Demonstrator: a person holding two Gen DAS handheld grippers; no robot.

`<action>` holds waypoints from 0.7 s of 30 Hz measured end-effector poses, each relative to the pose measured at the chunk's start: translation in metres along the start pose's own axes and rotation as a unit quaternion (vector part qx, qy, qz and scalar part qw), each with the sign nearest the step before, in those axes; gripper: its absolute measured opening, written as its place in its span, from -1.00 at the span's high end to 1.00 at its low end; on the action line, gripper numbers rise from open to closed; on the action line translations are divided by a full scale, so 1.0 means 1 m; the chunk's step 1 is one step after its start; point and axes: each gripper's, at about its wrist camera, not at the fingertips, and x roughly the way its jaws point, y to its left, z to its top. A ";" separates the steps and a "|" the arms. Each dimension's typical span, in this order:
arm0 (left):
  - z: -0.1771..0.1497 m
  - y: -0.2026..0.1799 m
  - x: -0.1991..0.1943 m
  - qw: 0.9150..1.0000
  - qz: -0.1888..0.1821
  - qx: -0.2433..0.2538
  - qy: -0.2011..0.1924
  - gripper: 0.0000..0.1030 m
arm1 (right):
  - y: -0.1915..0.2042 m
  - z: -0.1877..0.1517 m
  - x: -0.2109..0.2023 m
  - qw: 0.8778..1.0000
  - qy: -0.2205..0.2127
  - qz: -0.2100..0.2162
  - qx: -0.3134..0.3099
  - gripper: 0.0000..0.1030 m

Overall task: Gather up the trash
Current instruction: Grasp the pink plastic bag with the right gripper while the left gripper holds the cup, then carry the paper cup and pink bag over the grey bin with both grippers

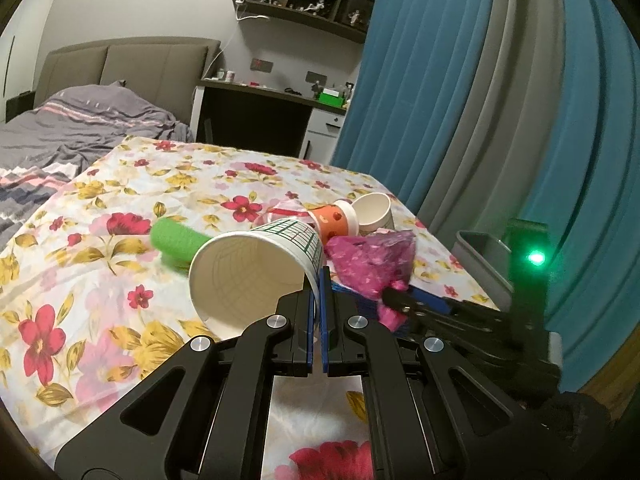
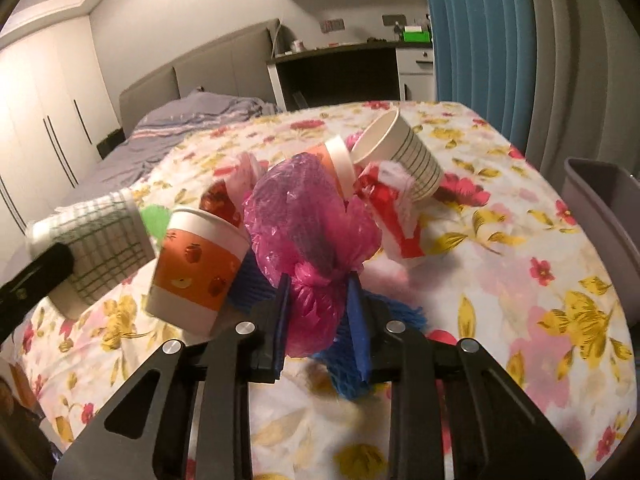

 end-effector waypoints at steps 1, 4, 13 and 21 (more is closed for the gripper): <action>0.000 0.000 0.000 1.000 0.000 0.000 0.000 0.97 | -0.001 0.000 -0.005 1.000 -0.004 0.000 -0.001 0.46; 0.002 -0.003 0.000 1.000 -0.001 0.002 -0.001 0.97 | -0.007 -0.002 -0.017 1.000 -0.015 0.001 -0.002 0.46; 0.002 -0.019 -0.001 1.000 -0.007 0.016 -0.001 0.97 | -0.032 -0.003 -0.045 0.999 -0.042 -0.011 0.015 0.46; 0.002 -0.036 0.000 1.000 -0.013 0.028 0.003 0.97 | -0.047 -0.005 -0.065 0.998 -0.059 -0.019 0.027 0.46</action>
